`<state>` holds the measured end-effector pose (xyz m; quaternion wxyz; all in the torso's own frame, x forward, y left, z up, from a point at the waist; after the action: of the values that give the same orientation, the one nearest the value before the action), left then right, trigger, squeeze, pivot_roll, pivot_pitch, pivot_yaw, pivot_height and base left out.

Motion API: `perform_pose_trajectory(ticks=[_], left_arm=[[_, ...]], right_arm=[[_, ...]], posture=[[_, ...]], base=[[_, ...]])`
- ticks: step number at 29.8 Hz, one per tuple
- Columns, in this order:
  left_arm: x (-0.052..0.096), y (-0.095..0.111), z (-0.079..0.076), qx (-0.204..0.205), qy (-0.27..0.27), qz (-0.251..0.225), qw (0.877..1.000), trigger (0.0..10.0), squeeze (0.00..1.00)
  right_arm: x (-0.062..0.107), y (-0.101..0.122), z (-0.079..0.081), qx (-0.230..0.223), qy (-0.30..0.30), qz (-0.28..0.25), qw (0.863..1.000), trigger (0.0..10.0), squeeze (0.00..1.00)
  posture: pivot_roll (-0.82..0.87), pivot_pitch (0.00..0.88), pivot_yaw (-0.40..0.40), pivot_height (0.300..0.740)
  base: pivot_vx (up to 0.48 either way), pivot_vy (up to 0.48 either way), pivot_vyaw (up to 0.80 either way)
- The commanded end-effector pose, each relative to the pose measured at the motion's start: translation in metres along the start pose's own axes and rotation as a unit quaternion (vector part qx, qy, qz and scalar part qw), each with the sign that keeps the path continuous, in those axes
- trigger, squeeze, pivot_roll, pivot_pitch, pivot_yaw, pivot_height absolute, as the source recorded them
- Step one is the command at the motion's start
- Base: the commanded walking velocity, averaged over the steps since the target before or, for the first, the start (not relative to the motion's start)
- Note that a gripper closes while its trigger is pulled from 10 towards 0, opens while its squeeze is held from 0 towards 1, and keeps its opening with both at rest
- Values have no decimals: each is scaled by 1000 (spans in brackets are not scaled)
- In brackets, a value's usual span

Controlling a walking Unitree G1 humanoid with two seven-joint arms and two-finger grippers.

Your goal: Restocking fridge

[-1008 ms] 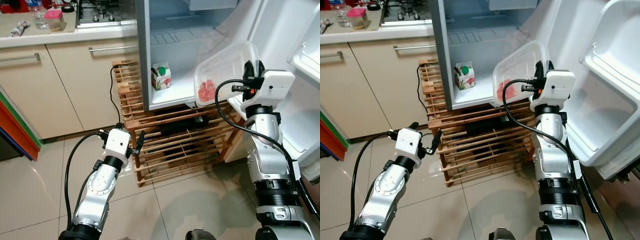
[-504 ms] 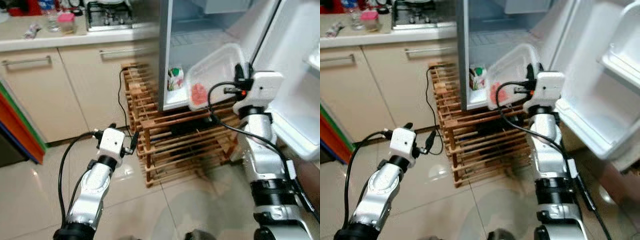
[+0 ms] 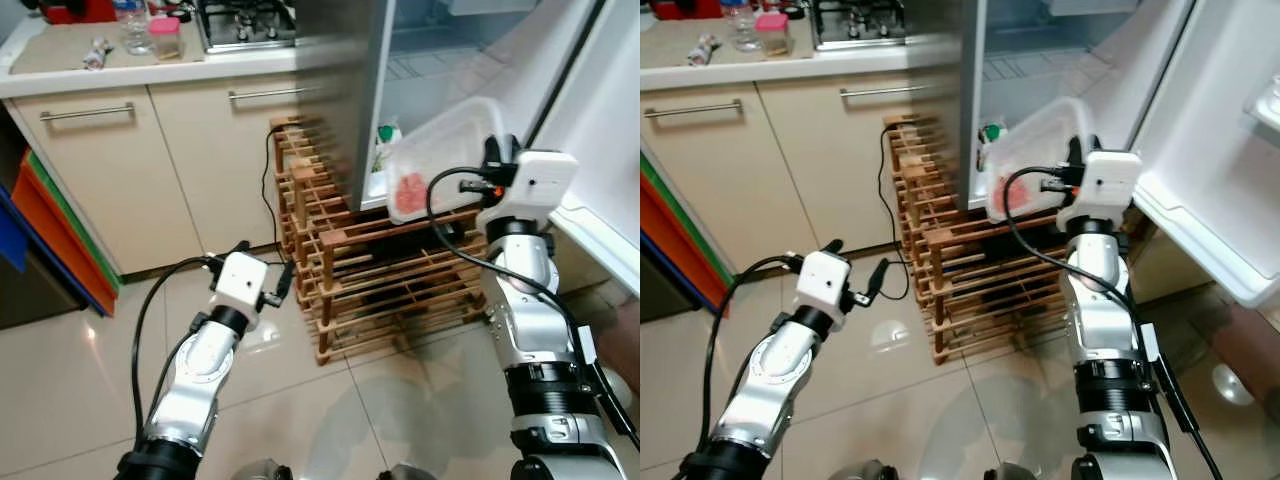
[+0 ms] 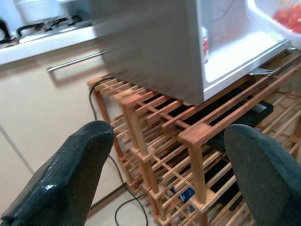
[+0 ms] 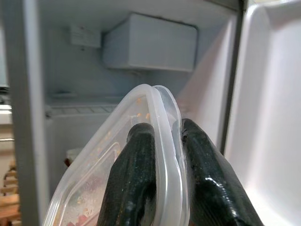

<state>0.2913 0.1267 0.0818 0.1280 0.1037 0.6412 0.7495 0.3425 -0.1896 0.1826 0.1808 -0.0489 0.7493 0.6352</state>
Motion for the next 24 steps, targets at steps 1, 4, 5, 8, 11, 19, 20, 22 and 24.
perform_pose_trajectory(ticks=[1,4,5,8,11,19,20,22,24], left_arm=[[-2,6,-3,-2,-12,-8,1000,10000,0],[-2,6,-3,-4,-15,-8,1000,10000,0],[-1,6,-4,-6,-16,-8,1000,10000,0],[-2,8,-6,-14,-22,-10,1000,10000,0],[-2,9,-6,-11,-23,-10,1000,10000,0],[-3,9,-6,-4,-22,-6,1000,10000,0],[-3,9,-6,-4,-22,-6,1000,10000,0],[-3,10,-7,-8,-25,-9,1000,10000,0],[-3,11,-8,-9,-26,-9,1000,10000,0]], right_arm=[[-5,6,-6,5,-13,-11,1000,0,0],[-5,6,-6,6,-15,-10,1000,0,0],[-5,5,-7,7,-16,-10,1000,0,0],[-4,2,-10,20,-31,-4,999,0,0],[-5,-3,-14,31,-44,9,998,0,0],[-7,-2,-10,24,-30,7,999,0,0],[-7,-2,-10,24,-30,7,999,0,0],[-8,-3,-10,26,-32,7,999,0,0],[-8,-3,-10,27,-33,8,999,0,0]], posture=[[-32,0,12,715],[-32,0,12,715],[-32,0,12,715],[-31,0,14,715],[-32,0,16,715],[-30,0,14,715],[-28,0,14,715],[-28,0,13,715],[-28,0,13,715]], base=[[480,0,0],[480,0,0],[480,0,0],[474,0,0],[469,0,0],[476,0,0],[480,0,0],[476,0,0],[472,0,0]])
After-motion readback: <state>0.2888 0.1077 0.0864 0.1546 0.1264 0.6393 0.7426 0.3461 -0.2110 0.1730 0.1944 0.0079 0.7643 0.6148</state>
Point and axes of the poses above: a point about 5 cm out from each wrist's last joint towards the gripper, its own x axis pointing back from the gripper into the wrist, its own y axis along the axis of the wrist's last joint, z = x × y, the point moved 1 cm from there along -x, pointing out of the wrist towards the gripper, and after that the axes turned 5 degrees about x, right-handed, at the moved point
